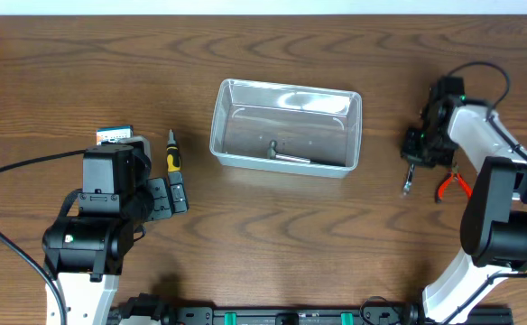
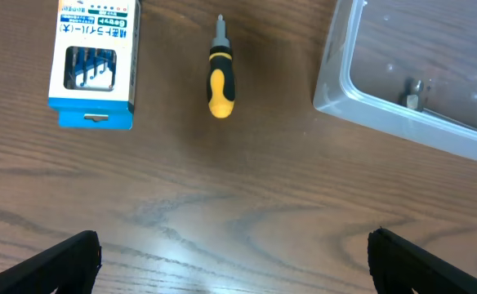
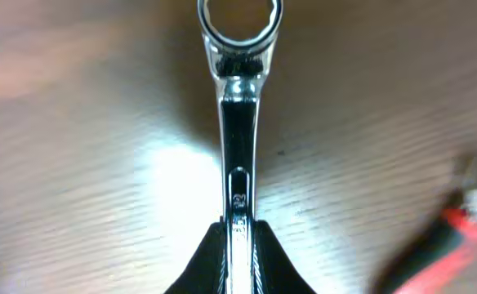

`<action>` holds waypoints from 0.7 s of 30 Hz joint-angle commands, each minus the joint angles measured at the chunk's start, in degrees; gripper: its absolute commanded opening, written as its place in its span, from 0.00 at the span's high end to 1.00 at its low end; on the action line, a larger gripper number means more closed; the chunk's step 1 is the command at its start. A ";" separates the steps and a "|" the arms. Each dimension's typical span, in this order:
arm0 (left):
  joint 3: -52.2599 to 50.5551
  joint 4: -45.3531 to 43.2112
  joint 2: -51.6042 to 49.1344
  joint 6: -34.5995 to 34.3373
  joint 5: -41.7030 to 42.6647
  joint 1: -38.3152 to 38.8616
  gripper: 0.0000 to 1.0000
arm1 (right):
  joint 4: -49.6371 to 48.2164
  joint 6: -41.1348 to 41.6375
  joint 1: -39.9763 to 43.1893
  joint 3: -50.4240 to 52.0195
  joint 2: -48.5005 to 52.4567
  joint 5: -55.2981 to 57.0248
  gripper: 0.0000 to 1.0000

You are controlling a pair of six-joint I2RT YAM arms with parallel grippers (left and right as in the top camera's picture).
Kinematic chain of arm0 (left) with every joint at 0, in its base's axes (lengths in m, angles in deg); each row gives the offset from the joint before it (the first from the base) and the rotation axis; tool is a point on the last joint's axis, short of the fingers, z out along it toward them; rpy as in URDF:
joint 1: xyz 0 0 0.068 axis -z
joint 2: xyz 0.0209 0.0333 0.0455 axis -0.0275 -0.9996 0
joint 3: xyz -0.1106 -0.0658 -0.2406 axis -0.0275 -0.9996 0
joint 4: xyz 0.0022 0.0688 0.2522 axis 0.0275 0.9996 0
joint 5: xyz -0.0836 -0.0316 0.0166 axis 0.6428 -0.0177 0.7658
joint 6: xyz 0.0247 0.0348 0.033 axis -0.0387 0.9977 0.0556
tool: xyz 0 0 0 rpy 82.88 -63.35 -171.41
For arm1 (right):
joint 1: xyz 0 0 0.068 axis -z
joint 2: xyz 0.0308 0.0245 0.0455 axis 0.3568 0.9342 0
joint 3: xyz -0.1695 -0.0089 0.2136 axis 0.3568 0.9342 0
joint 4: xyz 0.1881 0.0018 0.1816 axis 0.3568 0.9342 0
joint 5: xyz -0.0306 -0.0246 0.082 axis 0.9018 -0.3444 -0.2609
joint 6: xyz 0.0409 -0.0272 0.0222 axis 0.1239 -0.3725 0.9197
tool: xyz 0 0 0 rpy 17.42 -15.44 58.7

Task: Pack container
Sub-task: 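Carry the wrench into the container and open the right gripper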

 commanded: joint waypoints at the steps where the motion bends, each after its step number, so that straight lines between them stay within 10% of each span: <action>1: 1.31 0.02 0.04 -0.85 -0.68 0.09 0.02 | 3.23 -9.44 -3.43 -13.31 -2.58 -0.90 0.99; 8: 1.31 0.02 0.04 -0.87 -0.68 0.09 0.02 | 8.66 -32.41 -16.44 -32.20 -4.15 -0.90 0.99; 21: 1.31 0.04 0.04 -0.90 -0.68 0.09 0.02 | 11.63 -68.35 -36.89 -32.85 6.29 -4.55 0.99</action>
